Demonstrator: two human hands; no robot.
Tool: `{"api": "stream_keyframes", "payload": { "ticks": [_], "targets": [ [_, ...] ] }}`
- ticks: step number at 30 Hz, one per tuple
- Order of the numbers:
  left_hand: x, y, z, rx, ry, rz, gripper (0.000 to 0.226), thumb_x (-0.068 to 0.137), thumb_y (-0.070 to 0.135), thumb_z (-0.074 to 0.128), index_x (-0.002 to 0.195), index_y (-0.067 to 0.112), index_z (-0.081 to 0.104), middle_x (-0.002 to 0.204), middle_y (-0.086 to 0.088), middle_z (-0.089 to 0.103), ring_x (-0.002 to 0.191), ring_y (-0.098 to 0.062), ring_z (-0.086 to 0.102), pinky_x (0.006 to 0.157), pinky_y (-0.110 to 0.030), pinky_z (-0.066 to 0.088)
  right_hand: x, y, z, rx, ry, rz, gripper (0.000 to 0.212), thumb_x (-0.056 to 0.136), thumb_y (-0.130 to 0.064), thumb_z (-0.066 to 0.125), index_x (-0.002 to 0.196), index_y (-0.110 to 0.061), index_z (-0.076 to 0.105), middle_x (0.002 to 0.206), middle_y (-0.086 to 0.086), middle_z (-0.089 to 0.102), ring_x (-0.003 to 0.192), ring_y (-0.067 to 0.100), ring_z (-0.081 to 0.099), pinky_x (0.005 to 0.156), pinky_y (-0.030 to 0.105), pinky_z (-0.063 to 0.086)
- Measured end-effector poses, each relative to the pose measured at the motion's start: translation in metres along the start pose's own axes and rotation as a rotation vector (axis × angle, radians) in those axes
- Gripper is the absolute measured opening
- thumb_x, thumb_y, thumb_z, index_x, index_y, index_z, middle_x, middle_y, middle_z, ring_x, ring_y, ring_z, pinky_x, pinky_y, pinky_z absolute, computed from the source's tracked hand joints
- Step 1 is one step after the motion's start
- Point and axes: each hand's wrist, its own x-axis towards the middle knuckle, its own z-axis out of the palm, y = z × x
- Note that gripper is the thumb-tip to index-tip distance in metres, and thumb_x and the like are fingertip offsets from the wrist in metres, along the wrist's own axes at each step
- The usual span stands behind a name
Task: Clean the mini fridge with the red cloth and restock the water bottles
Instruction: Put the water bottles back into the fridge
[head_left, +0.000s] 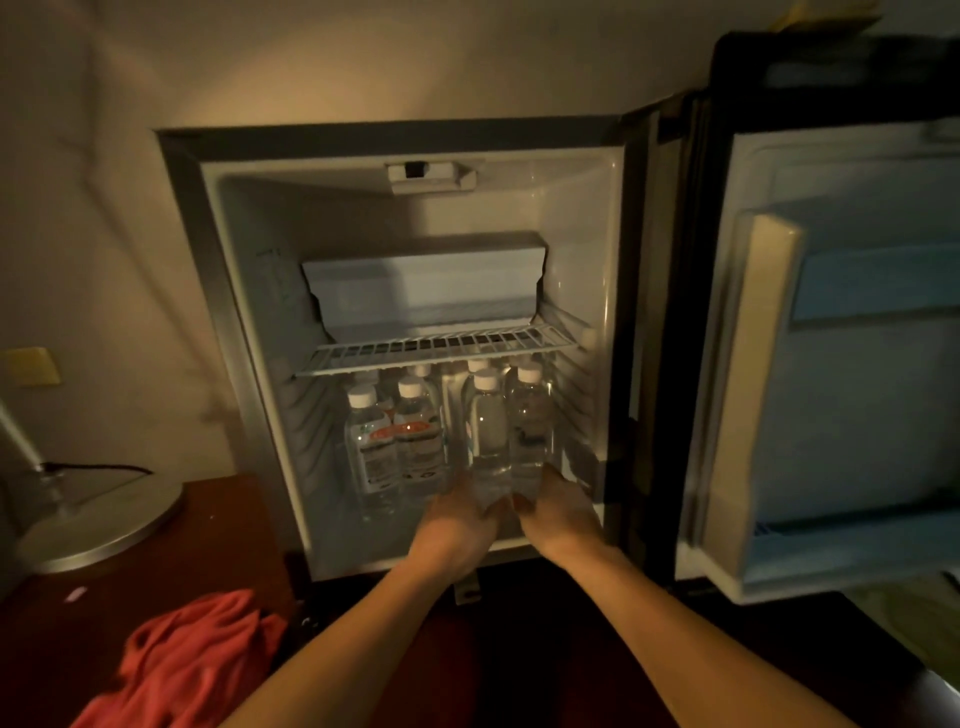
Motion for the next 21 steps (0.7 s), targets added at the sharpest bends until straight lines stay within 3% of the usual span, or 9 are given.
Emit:
{"api": "stream_keyframes", "payload": {
  "ticks": [3,6,9,12,17,21],
  "targets": [
    [-0.030,0.006,-0.012,0.112,0.002,0.049,0.056,0.086,0.067,0.043,0.132,0.034,0.041,0.123,-0.002,0.061,0.111,-0.028,0.061,0.090,-0.042,0.052,-0.023,-0.005,-0.010,0.008,-0.037,-0.057,0.040,0.089,-0.048,0.043,0.122,-0.029,0.052,0.119,-0.003,0.059,0.103,0.020,0.060,0.075,0.033,0.049],
    [-0.056,0.011,-0.023,0.366,0.027,0.092,0.050,0.094,0.060,0.041,0.131,0.026,0.042,0.125,-0.005,0.061,0.111,-0.029,0.060,0.085,-0.040,0.050,-0.045,-0.007,-0.020,-0.092,-0.031,-0.174,0.047,0.090,-0.042,0.049,0.133,-0.025,0.044,0.134,0.000,0.049,0.120,0.021,0.051,0.091,0.040,0.050],
    [-0.081,0.012,-0.030,0.578,0.106,0.206,0.057,0.097,0.057,0.039,0.139,0.019,0.040,0.140,-0.003,0.051,0.129,-0.023,0.048,0.104,-0.037,0.040,-0.068,-0.007,-0.028,-0.285,-0.027,-0.300,0.063,0.092,-0.042,0.053,0.146,-0.020,0.029,0.149,0.006,0.033,0.137,0.026,0.033,0.109,0.042,0.037],
    [-0.104,0.014,-0.033,0.714,0.158,0.268,0.065,0.098,0.056,0.036,0.147,0.013,0.034,0.150,-0.003,0.040,0.141,-0.020,0.032,0.119,-0.038,0.023,-0.095,-0.004,-0.035,-0.471,-0.054,-0.374,0.071,0.094,-0.045,0.049,0.153,-0.021,0.018,0.159,0.010,0.015,0.147,0.028,0.013,0.117,0.045,0.021],
    [-0.148,0.021,-0.027,0.743,0.110,0.233,0.072,0.100,0.057,0.031,0.154,0.011,0.021,0.163,-0.007,0.016,0.151,-0.021,0.011,0.123,-0.041,0.010,-0.134,0.006,-0.038,-0.519,-0.098,-0.339,0.070,0.096,-0.049,0.044,0.154,-0.023,0.014,0.159,0.008,0.018,0.147,0.026,0.013,0.118,0.046,0.016],
    [-0.174,0.032,-0.011,0.749,0.086,0.259,0.073,0.100,0.057,0.030,0.155,0.011,0.019,0.164,-0.007,0.014,0.151,-0.021,0.009,0.123,-0.040,0.009,-0.164,0.024,-0.046,-0.460,-0.100,-0.297,0.070,0.097,-0.048,0.044,0.154,-0.023,0.013,0.162,0.005,0.008,0.149,0.022,0.006,0.120,0.046,0.014]
  ]
}}
